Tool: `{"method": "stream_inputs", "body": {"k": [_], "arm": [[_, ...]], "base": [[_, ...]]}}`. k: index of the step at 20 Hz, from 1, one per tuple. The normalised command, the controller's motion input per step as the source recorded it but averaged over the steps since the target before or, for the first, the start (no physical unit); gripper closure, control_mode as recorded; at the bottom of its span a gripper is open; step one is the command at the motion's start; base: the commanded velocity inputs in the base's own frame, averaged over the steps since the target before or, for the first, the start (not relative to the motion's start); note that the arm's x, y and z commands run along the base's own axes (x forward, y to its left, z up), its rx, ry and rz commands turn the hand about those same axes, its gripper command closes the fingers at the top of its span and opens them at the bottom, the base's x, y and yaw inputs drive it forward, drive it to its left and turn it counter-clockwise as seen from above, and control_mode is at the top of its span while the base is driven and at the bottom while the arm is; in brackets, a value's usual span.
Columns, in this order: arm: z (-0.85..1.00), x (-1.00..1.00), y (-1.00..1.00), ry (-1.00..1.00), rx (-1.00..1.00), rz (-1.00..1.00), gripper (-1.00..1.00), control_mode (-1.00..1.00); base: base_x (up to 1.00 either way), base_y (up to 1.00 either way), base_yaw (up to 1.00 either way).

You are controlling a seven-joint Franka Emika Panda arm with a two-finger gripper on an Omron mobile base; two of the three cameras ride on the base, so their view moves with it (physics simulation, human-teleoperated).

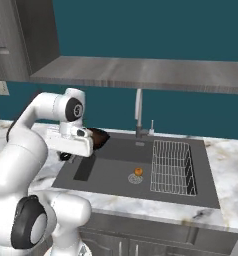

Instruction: Pick the cup and pan and place them in the sink. Then turn on the water.

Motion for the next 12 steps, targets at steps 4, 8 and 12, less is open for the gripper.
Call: {"method": "stream_inputs", "body": {"k": [4, 8, 12], "arm": [[-0.23, 0.04, 0.06, 0.51, 0.03, -0.25, 1.00, -1.00], [-0.08, 0.11, -0.03, 0.42, 0.13, -0.23, 1.00, -1.00], [-0.05, 0.18, -0.04, 0.35, 0.07, -0.24, 1.00, -1.00]], "base": [[0.00, 0.00, 0.00], [0.00, 0.00, 0.00], [0.00, 0.00, 0.00]]}}
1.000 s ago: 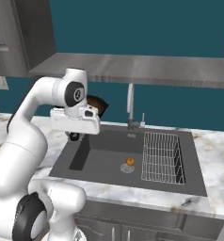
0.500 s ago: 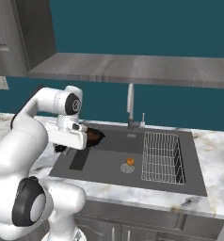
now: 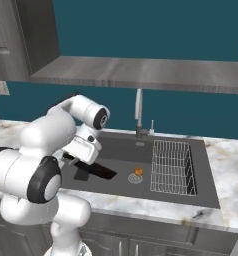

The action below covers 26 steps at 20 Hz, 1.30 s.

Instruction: Pick the cup and pan and place them in the sink. Then turn on the water.

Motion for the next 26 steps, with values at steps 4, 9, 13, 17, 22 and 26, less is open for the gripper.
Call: {"method": "stream_inputs", "body": {"k": [4, 9, 13, 17, 22, 26], "arm": [[-0.01, 0.32, -0.02, 0.22, 0.00, -0.24, 1.00, -1.00], [-0.05, 0.37, 0.00, 0.02, -0.01, -0.21, 1.00, -1.00], [-0.25, 0.25, 0.00, -0.04, -0.10, -0.20, 1.00, -1.00], [-0.29, 0.33, 0.11, -0.11, -0.17, -0.19, 1.00, -1.00], [-0.30, 0.60, 0.21, -0.05, -0.15, -0.15, 1.00, -1.00], [-0.29, 0.55, 0.02, 0.00, -0.02, -0.10, 1.00, -1.00]], "base": [[0.00, 0.00, 0.00], [0.00, 0.00, 0.00], [0.00, 0.00, 0.00], [0.00, 0.00, 0.00], [0.00, 0.00, 0.00], [0.00, 0.00, 0.00]]}}
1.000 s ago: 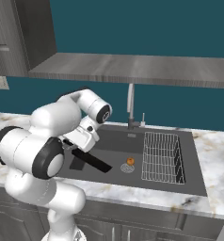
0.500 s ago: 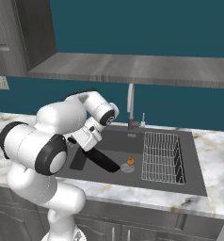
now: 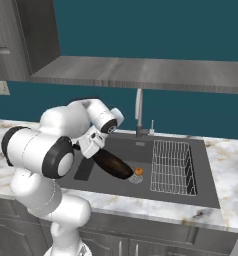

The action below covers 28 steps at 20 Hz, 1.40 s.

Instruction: Pick the cup and pan and place them in the sink. Then turn on the water.

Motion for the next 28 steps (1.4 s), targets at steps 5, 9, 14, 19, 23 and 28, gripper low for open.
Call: {"method": "stream_inputs", "body": {"k": [5, 9, 14, 19, 23, 28], "arm": [[-0.45, 0.48, 0.00, 0.00, 0.00, -0.07, 1.00, -1.00], [-0.57, 0.64, 0.00, 0.00, 0.00, -0.07, 1.00, -1.00], [-0.40, 0.50, 0.00, 0.00, 0.01, -0.03, 1.00, -1.00], [-0.42, 0.46, -0.06, 0.00, 0.05, 0.00, 1.00, -1.00], [-0.60, 0.41, -0.19, 0.00, 0.05, 0.00, 1.00, -1.00], [-0.55, 0.31, -0.29, 0.00, 0.03, 0.00, 1.00, -1.00]], "base": [[0.00, 0.00, 0.00], [0.00, 0.00, 0.00], [0.00, 0.00, 0.00], [0.00, 0.00, 0.00], [0.00, 0.00, 0.00], [0.00, 0.00, 0.00]]}}
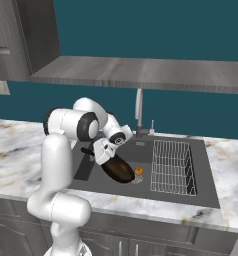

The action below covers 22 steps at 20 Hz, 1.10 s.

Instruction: Pick the cup and pan and place them in the sink. Then turn on the water.

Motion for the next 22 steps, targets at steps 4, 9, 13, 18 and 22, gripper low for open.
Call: {"method": "stream_inputs", "body": {"k": [4, 9, 13, 18, 22], "arm": [[-0.48, 0.26, -0.29, 0.00, 0.00, -0.02, 1.00, -1.00], [-0.32, 0.12, -0.59, 0.00, 0.02, -0.03, 1.00, -1.00], [-0.07, 0.00, -0.48, 0.00, 0.00, -0.06, 1.00, -1.00], [-0.03, 0.02, -0.17, 0.00, -0.05, -0.06, 1.00, -1.00], [-0.22, 0.18, -0.15, 0.00, -0.03, -0.04, 1.00, -1.00]], "base": [[0.00, 0.00, 0.00], [0.00, 0.00, 0.00], [0.00, 0.00, 0.00], [0.00, 0.00, 0.00], [0.00, 0.00, 0.00]]}}
